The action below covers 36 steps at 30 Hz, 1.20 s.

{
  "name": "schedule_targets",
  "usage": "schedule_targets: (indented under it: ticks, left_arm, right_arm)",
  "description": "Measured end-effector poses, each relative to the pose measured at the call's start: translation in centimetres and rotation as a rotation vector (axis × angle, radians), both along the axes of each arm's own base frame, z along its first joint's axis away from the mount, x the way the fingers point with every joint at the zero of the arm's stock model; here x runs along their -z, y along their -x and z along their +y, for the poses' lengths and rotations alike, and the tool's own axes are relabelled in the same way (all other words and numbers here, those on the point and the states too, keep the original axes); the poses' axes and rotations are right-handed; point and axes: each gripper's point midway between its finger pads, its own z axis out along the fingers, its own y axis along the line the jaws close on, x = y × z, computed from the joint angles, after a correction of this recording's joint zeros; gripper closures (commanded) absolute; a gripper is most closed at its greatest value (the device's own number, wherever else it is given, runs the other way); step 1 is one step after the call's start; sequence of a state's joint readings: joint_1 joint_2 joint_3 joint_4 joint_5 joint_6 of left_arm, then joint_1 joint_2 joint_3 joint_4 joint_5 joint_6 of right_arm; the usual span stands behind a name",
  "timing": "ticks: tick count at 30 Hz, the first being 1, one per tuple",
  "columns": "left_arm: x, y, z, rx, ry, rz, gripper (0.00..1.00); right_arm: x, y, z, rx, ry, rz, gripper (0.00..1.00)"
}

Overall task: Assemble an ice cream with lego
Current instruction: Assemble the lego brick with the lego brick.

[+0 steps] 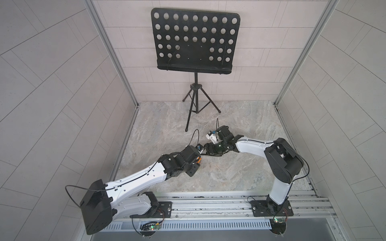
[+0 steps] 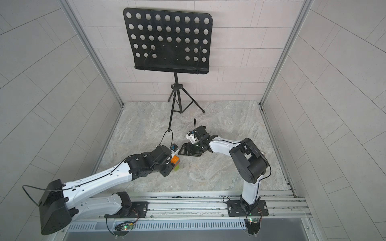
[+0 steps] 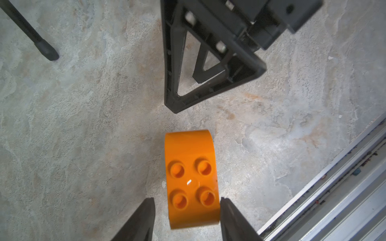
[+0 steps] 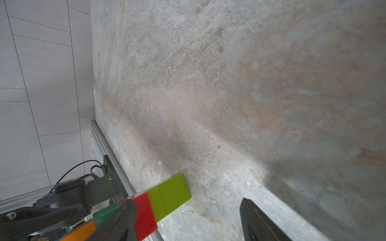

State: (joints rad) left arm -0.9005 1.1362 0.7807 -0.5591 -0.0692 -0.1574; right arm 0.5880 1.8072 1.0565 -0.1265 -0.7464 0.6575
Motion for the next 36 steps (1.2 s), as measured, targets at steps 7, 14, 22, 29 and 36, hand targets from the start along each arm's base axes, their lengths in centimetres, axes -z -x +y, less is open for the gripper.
schedule_targets:
  ticks: [7, 14, 22, 29, 36]
  left_arm:
    - [-0.3, -0.2, 0.1, -0.008, 0.005, -0.002, 0.41]
    - [-0.9, -0.8, -0.9, -0.005, 0.005, 0.007, 0.44]
    - [-0.2, -0.7, -1.2, 0.002, -0.010, 0.038, 0.54]
    - [-0.2, -0.8, -1.3, 0.001, -0.006, 0.039, 0.72]
    - [-0.2, -0.8, -1.2, -0.002, -0.008, 0.036, 0.82]
  right_arm:
    - [0.4, -0.5, -0.7, 0.028, 0.030, -0.006, 0.17]
    - [0.6, -1.0, -1.2, 0.047, 0.043, -0.009, 0.17]
    - [0.7, -1.0, -1.3, 0.051, 0.047, -0.008, 0.18]
    - [0.7, -1.0, -1.3, 0.051, 0.048, -0.007, 0.18]
    - [0.8, -0.9, -1.4, 0.051, 0.053, 0.000, 0.19]
